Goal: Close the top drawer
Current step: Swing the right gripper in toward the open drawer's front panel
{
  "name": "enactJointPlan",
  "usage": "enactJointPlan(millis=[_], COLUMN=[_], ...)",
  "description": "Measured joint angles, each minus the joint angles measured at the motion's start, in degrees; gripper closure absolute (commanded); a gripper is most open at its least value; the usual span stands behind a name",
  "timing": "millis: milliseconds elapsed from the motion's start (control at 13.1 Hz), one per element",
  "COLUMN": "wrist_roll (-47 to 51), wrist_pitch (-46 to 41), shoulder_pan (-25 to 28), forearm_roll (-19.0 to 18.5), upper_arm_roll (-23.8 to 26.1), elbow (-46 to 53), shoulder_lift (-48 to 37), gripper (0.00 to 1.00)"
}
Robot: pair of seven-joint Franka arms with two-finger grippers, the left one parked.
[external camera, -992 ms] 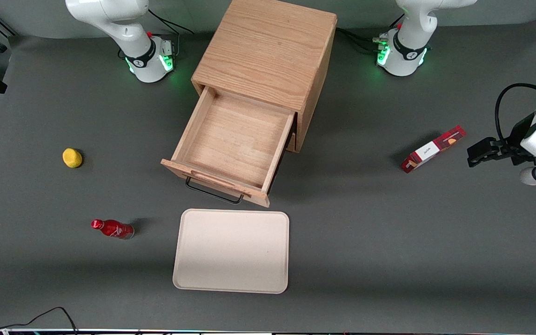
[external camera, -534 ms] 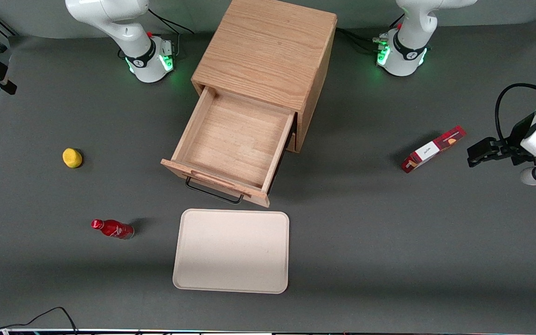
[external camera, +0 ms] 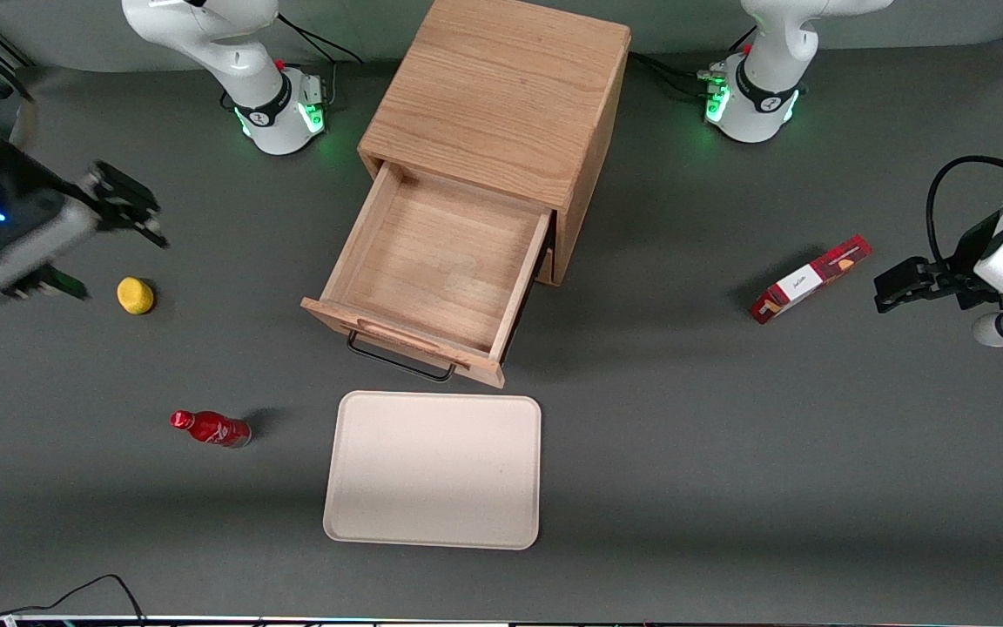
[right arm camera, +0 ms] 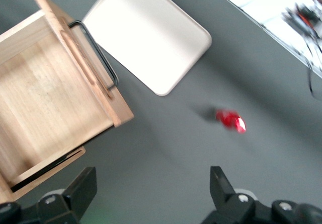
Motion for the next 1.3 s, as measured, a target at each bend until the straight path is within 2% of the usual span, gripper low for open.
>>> enactJointPlan(millis=[229, 458, 763, 1297], wrist_roll=[-5.4, -6.0, -7.9, -8.8], wrist_pitch=[4.3, 5.2, 7.8, 10.6], shoulder_pan=[2.4, 2.4, 1.6, 1.6], forearm_roll=[0.0, 0.1, 3.4, 5.2], upper_arm_roll=[2.4, 6.8, 7.1, 7.7], elbow=[2.3, 2.4, 2.3, 2.2], shoulder_lift=[6.5, 9.6, 15.2, 24.6], gripper=[0.0, 0.0, 0.0, 0.0])
